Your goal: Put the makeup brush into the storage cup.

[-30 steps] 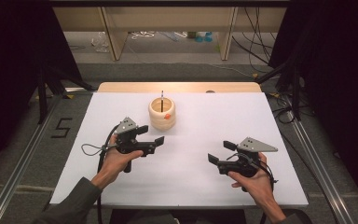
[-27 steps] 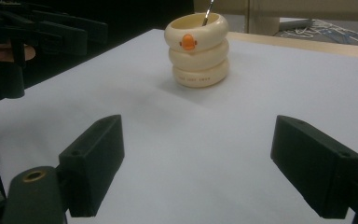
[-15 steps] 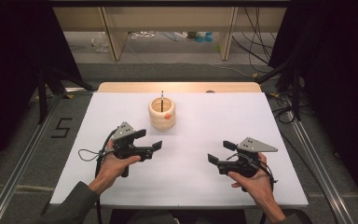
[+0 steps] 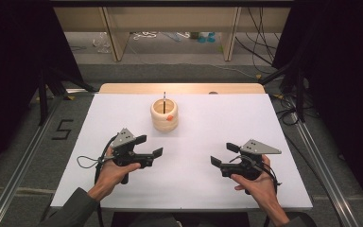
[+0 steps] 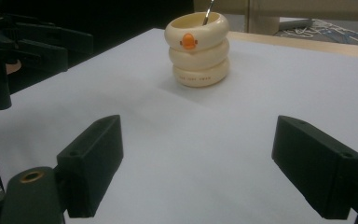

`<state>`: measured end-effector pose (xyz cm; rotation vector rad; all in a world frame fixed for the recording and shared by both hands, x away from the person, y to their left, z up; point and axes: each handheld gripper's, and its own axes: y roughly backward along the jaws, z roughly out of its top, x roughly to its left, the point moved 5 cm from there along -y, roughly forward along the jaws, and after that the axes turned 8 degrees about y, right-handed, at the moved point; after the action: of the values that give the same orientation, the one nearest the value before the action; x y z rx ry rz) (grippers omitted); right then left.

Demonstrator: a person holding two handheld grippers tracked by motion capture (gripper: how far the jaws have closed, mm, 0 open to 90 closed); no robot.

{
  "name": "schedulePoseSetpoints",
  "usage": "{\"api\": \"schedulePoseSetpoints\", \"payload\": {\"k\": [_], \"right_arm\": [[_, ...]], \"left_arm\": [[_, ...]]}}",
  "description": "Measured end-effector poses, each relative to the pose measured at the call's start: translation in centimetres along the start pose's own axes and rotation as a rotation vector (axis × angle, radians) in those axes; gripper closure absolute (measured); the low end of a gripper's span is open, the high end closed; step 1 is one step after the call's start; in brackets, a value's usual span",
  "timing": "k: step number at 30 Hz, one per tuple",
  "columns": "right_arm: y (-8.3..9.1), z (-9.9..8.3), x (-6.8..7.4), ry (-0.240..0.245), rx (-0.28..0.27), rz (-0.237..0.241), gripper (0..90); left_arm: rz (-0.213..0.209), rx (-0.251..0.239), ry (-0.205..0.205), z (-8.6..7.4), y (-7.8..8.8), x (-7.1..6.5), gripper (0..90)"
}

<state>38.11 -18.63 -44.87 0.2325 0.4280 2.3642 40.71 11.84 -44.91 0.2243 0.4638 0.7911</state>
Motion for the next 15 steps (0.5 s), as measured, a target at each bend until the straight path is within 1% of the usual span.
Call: {"api": "schedulePoseSetpoints", "payload": {"k": [1, 2, 5, 6, 8, 10, 11, 12, 14, 15], "right_arm": [[-0.05, -0.01, -0.03, 0.004, -0.003, -0.002, 17.3], [-0.09, -0.01, -0.03, 0.004, -0.007, -0.002, 17.2], [-0.02, -0.03, -0.05, 0.007, 0.0, -0.001, 17.1], [-0.02, -0.02, -0.03, 0.007, 0.001, -0.001, 17.2], [0.02, -0.02, 0.03, 0.002, 0.005, 0.001, 17.1], [-0.04, -0.05, 0.01, 0.009, 0.002, 0.0, 17.1], [-0.05, -0.07, 0.0, 0.009, 0.003, 0.002, 17.0], [0.05, -0.09, -0.08, 0.015, 0.013, -0.009, 16.9], [0.06, -0.1, -0.08, 0.015, 0.015, -0.009, 16.8], [-0.04, -0.09, -0.02, 0.012, 0.005, 0.0, 16.6]], "left_arm": [[0.003, 0.001, 0.003, -0.07, 0.09, 0.01, 15.7], [-0.002, 0.004, -0.01, -0.13, 0.19, 0.07, 15.7], [0.0, -0.003, 0.005, -0.31, 0.46, -0.01, 15.7], [-0.005, -0.004, 0.006, -0.28, 0.56, -0.02, 15.7], [-0.002, -0.005, 0.005, -0.29, 0.69, -0.01, 15.7], [0.005, -0.01, 0.016, -0.41, 0.84, -0.02, 15.7], [0.004, -0.01, 0.005, -0.44, 0.92, 0.04, 15.7], [0.003, -0.012, 0.006, -0.49, 0.96, 0.05, 15.7], [0.013, -0.014, 0.016, -0.69, 1.02, 0.05, 15.7], [0.013, -0.013, 0.016, -0.82, 1.02, 0.04, 15.7]]}}
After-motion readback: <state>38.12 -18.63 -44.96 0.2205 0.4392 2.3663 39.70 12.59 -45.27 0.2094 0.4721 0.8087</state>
